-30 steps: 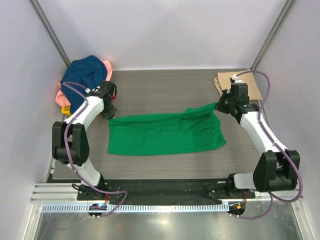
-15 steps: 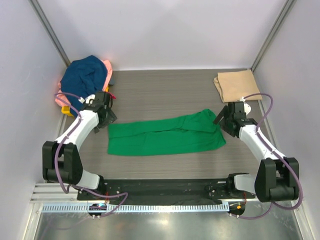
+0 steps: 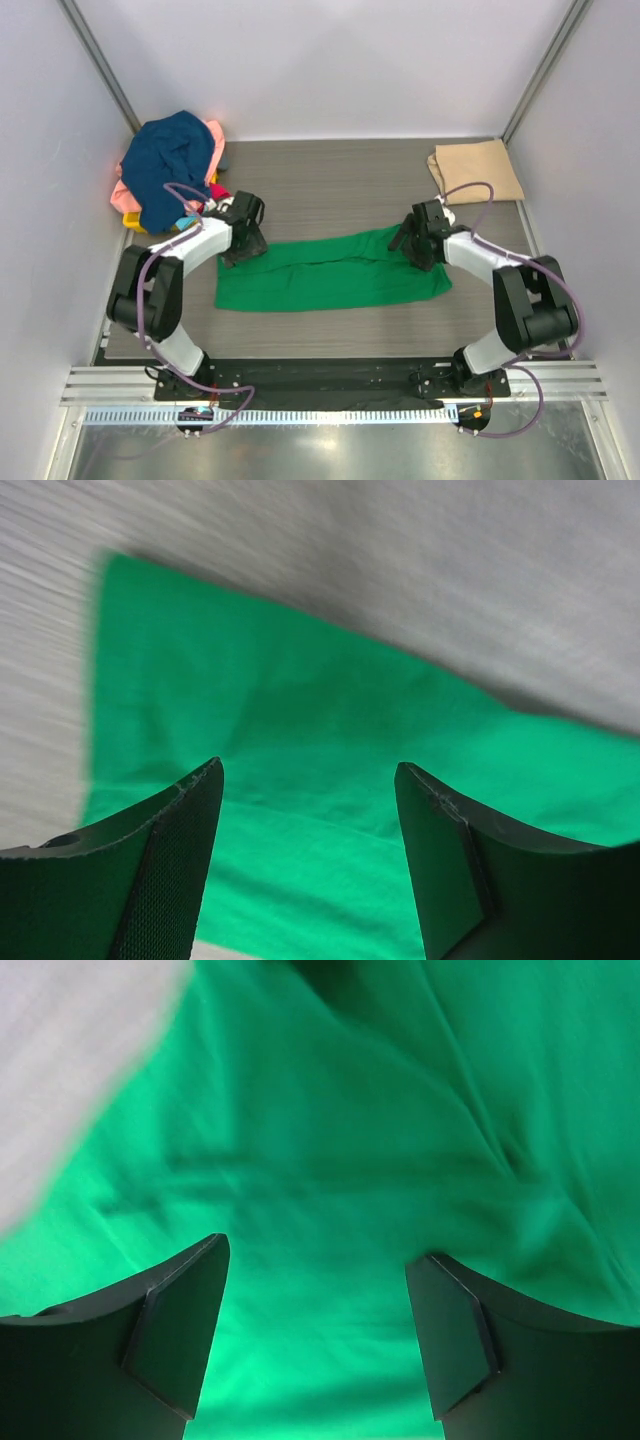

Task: Fold and stack the t-shirts
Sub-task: Fold the tshirt

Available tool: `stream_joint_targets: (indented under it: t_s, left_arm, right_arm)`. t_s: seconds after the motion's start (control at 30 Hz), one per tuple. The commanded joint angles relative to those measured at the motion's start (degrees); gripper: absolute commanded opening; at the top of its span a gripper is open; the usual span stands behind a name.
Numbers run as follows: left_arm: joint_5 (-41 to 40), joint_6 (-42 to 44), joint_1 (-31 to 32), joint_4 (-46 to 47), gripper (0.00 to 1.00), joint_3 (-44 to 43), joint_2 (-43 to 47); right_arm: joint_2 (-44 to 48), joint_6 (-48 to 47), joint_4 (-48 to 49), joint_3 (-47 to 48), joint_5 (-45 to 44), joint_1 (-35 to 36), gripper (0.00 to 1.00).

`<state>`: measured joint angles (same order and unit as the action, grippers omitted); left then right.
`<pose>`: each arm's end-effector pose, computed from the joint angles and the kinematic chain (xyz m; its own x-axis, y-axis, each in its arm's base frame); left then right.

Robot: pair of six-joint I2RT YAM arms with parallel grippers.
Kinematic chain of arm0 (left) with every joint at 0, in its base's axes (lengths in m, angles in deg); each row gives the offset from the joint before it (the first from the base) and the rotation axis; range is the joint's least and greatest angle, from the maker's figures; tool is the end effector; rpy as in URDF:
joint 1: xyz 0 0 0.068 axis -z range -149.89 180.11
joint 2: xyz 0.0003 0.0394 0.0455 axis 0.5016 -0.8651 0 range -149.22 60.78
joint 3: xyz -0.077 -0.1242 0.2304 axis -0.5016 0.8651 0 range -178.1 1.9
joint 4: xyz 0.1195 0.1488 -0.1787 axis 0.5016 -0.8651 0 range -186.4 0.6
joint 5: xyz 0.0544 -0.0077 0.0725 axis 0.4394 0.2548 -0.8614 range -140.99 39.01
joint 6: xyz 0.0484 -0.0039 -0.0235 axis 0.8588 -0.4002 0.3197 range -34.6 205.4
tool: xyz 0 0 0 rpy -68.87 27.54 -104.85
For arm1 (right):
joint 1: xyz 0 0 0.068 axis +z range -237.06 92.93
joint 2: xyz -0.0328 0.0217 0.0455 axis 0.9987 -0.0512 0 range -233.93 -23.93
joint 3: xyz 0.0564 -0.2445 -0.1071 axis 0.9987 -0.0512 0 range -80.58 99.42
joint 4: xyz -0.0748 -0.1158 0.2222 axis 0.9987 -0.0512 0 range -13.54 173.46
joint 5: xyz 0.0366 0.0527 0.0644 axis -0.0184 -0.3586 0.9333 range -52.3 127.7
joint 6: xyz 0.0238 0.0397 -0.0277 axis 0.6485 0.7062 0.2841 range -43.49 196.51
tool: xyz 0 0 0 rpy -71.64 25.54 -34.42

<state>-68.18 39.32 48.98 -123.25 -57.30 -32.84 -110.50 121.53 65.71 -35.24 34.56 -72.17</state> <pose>0.2993 -0.0912 0.1877 -0.7576 -0.4683 -0.4547 -0.4907 0.8680 -0.0763 0.2754 0.0712 0.1668 -0.7478 0.5319 -0.3974 0.4237 0.8431 0.3311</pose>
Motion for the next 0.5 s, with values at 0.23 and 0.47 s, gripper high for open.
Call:
stream_joint_targets:
  t_s: [0.23, 0.47]
  left_arm:
    - [10.9, -1.7, 1.3, 6.8, 0.67, 10.6, -3.5]
    - [16.1, -11.3, 10.2, 6.2, 0.64, 21.0, 10.9]
  right_arm:
    - [-29.3, -1.9, -1.7, 25.8, 1.0, -0.3, 0.76]
    - [-55.7, -4.2, -12.4, 66.1, 4.8, 2.7, 0.75]
